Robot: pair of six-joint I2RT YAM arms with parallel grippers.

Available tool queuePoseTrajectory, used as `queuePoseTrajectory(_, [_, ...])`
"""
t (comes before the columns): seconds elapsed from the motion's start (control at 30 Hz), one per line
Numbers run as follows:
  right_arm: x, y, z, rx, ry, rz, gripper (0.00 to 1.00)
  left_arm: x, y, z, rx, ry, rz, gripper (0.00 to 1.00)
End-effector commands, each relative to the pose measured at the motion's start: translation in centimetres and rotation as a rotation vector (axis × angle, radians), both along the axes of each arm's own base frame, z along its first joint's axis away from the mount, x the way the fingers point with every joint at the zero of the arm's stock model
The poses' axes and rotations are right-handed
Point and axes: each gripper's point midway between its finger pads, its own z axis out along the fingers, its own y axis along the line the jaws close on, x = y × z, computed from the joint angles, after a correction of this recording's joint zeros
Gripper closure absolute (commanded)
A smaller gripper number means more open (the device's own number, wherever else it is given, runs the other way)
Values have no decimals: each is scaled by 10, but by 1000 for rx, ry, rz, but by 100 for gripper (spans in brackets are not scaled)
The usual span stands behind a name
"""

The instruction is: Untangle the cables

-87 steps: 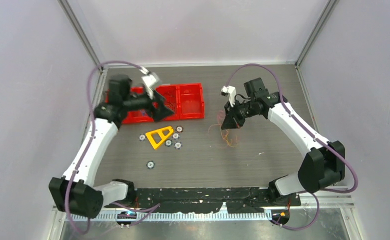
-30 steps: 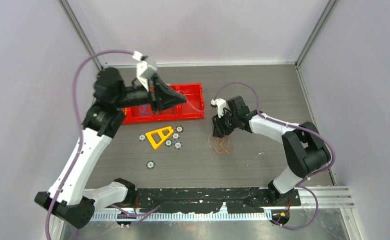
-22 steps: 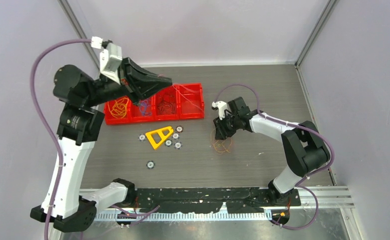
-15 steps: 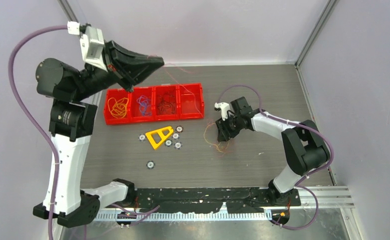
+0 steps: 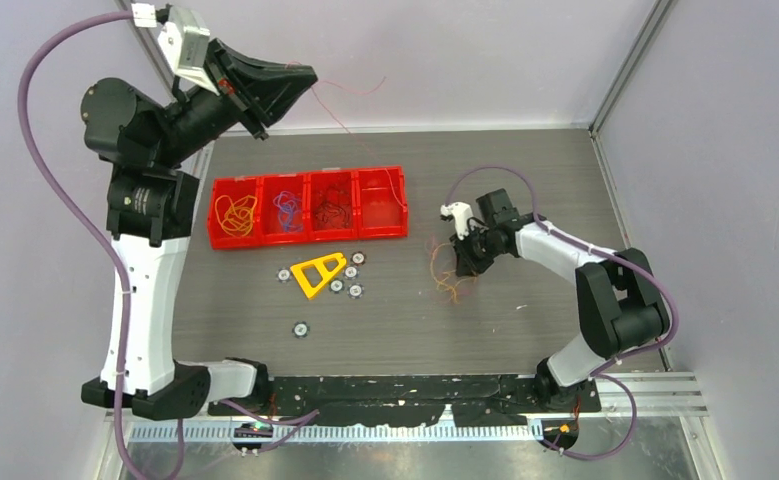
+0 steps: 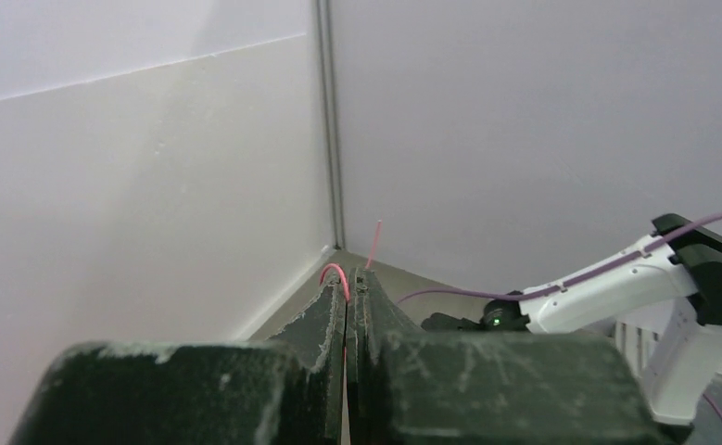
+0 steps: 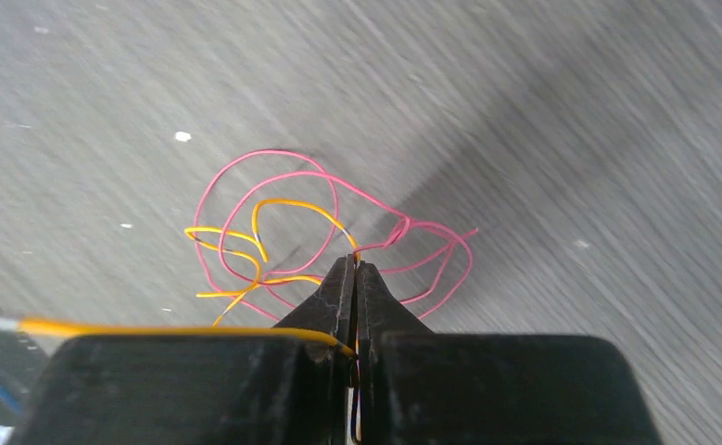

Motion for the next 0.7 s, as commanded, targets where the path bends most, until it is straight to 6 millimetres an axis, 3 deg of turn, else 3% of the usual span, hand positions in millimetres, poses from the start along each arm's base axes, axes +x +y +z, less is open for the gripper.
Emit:
queuePoseTrajectory(0.0, [16,-47,3,-127,-69,-3,95,-10,21,36,-57,-93,85,100])
queuePoseTrajectory(0.2, [25,-95,-19,-281,-60,-41,95,-3,35,58,-100,-122,138,100])
queuePoseTrajectory(0.47, [26,-124,-37,-376,-45,-41,94,1,61,90,-157,-179,220,100])
queuePoseTrajectory(0.67, [25,-142,-45,-411,-45,-45,95,11,86,100,-204,-171,291,100])
